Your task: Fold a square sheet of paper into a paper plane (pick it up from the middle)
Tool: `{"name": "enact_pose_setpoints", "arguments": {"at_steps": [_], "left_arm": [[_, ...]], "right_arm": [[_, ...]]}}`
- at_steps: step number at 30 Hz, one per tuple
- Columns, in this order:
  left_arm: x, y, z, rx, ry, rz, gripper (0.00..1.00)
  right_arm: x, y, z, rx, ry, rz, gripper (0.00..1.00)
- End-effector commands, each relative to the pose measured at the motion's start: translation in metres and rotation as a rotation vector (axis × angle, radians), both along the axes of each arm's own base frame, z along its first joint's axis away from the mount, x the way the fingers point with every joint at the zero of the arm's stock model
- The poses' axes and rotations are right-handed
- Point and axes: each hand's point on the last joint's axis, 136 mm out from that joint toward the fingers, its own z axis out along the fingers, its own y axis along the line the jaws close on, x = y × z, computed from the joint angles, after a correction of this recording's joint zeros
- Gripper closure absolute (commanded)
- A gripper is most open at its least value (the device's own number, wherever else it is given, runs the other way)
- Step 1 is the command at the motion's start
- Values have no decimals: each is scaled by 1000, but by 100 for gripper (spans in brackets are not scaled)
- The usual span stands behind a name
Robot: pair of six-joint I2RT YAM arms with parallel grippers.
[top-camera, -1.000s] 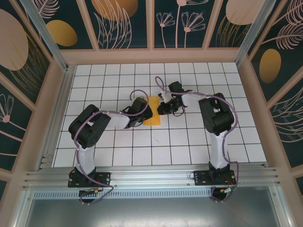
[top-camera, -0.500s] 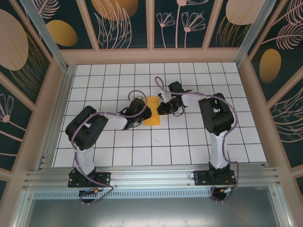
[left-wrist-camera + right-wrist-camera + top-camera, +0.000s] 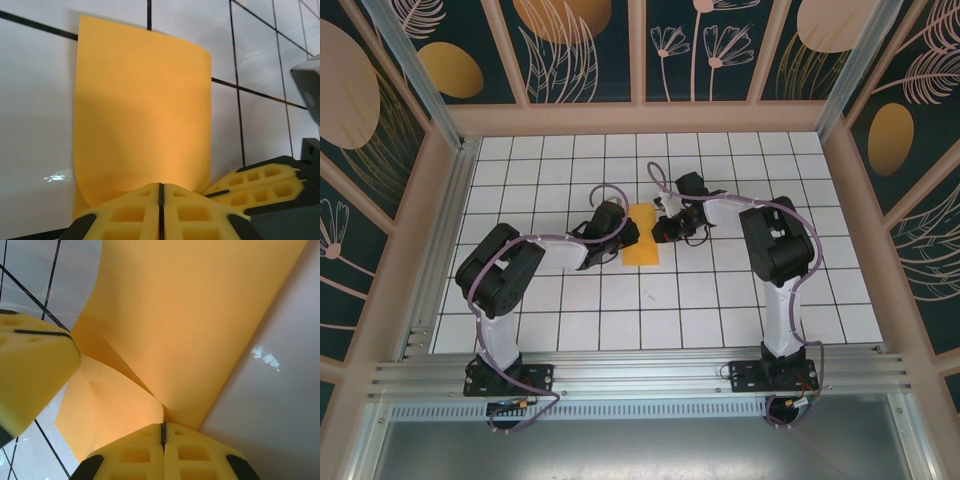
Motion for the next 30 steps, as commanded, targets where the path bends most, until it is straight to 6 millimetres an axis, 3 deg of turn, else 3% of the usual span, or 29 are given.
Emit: {"name": "enact_pose_setpoints", "arguments": {"at_steps": [1,8,18,21,30], "left_arm": [[-7,4,-21,20,36,-12,89],[-16,8,-42,14,80,-2,90],[0,14,7,30,-6,21,86],[3,15,8,29,-8,23,85],[5,10,-14,42,27,9,87]], "right_arm": [[-8,-11,-23,-97,31,-19,100],[-9,-11,-24,-101,34,-18,100],[-7,-12,-23,-107,29,-22,100],[-7,-12,-23,-107,29,-21,100],[-8,-13,-23,-108,29,-19,100]]}}
